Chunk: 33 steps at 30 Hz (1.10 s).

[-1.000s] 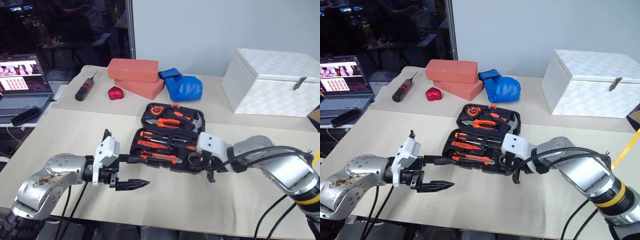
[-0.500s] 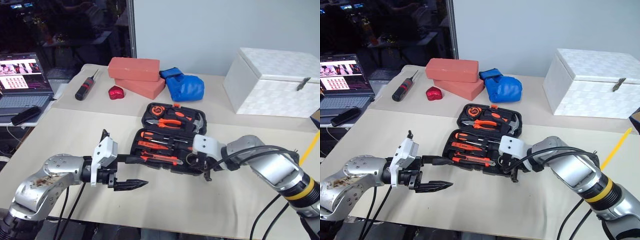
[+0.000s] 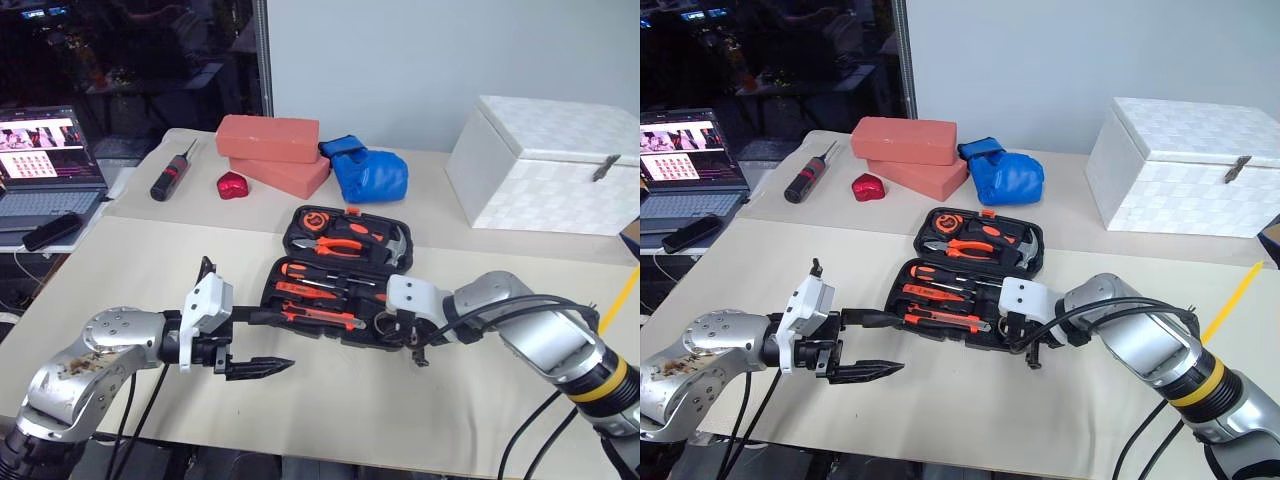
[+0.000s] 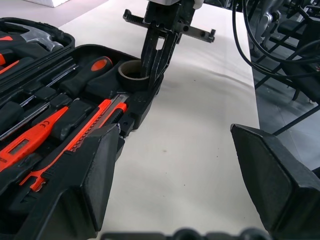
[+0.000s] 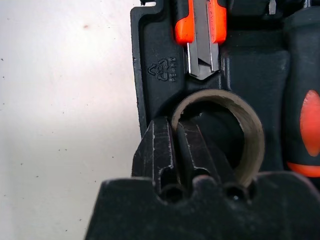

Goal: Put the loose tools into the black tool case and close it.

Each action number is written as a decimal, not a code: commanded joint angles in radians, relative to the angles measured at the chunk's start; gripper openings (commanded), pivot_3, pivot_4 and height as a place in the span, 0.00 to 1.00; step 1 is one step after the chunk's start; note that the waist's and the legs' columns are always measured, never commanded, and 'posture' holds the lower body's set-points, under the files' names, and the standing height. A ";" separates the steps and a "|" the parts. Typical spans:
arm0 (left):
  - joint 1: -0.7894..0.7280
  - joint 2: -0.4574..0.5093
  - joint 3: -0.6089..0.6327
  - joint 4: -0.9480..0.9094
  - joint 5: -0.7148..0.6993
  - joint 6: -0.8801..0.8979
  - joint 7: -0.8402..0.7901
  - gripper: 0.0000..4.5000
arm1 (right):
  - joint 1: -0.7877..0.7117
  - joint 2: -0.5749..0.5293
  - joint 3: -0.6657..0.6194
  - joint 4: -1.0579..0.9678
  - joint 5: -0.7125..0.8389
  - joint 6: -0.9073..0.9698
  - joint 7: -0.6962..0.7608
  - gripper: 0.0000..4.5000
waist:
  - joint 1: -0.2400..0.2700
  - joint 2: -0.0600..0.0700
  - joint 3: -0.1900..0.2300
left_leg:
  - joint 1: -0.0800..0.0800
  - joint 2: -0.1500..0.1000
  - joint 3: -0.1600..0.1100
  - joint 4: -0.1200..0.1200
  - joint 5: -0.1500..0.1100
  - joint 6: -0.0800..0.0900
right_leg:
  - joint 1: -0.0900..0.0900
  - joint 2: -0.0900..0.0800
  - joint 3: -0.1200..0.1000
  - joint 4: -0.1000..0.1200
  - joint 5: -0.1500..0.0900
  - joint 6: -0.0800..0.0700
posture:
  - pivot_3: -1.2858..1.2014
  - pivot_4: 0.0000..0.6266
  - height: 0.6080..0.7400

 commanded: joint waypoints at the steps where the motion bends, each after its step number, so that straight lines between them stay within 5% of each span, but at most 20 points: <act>1: -0.019 0.010 0.019 -0.014 -0.004 -0.004 0.009 0.84 | 0.019 -0.004 -0.036 -0.015 0.004 -0.031 0.017 0.43 | 0.002 0.000 0.000 | 0.000 0.000 0.000 0.000 0.000 0.000 | 0.000 0.000 0.000 0.000 0.000 0.000 | 0.52 0.24 1.00; 6: -0.045 0.007 0.018 -0.017 -0.011 0.016 0.034 0.84 | 0.060 0.007 -0.135 -0.076 0.056 0.007 -0.011 0.78 | 0.007 0.000 0.000 | 0.000 0.000 0.000 0.000 0.000 0.000 | 0.000 0.000 0.000 0.000 0.000 -0.002 | 0.52 0.24 1.00; 15: -0.064 -0.016 0.022 -0.011 -0.022 0.034 0.092 0.84 | 0.148 0.123 -0.380 -0.151 0.178 0.006 -0.121 0.78 | 0.007 0.000 0.000 | 0.000 0.000 0.000 0.000 0.000 0.000 | 0.001 0.000 0.000 0.002 -0.002 0.000 | 0.52 0.24 1.00; 20: -0.073 -0.020 0.018 -0.003 -0.019 0.039 0.102 0.84 | 0.164 0.163 -0.406 -0.162 0.199 0.023 -0.175 0.78 | 0.005 0.000 0.000 | 0.001 0.000 0.000 0.001 0.000 0.000 | 0.001 0.000 0.000 0.003 -0.001 -0.001 | 0.52 0.24 1.00; 25: -0.098 -0.047 0.033 0.019 -0.034 0.060 0.156 0.84 | 0.145 0.264 -0.448 -0.181 0.207 0.040 -0.320 0.78 | 0.015 -0.006 -0.001 | 0.000 0.031 0.066 -0.001 -0.007 -0.012 | -0.038 0.010 0.033 0.006 0.017 -0.025 | 0.52 0.24 1.00; 30: -0.169 -0.143 0.044 0.103 -0.031 0.094 0.290 0.84 | 0.128 0.343 -0.493 -0.190 0.199 0.065 -0.455 0.78 | -0.003 -0.007 -0.001 | 0.002 0.025 0.051 0.002 -0.003 -0.005 | -0.029 0.011 0.026 0.004 0.020 -0.006 | 0.52 0.24 1.00; 33: -0.206 -0.175 0.022 0.130 -0.016 0.099 0.323 0.84 | 0.175 0.297 -0.438 -0.230 0.200 0.075 -0.431 0.78 | -0.001 -0.008 -0.001 | 0.002 0.025 0.049 0.002 -0.002 -0.006 | -0.029 0.012 0.026 0.005 0.019 -0.004 | 0.52 0.24 1.00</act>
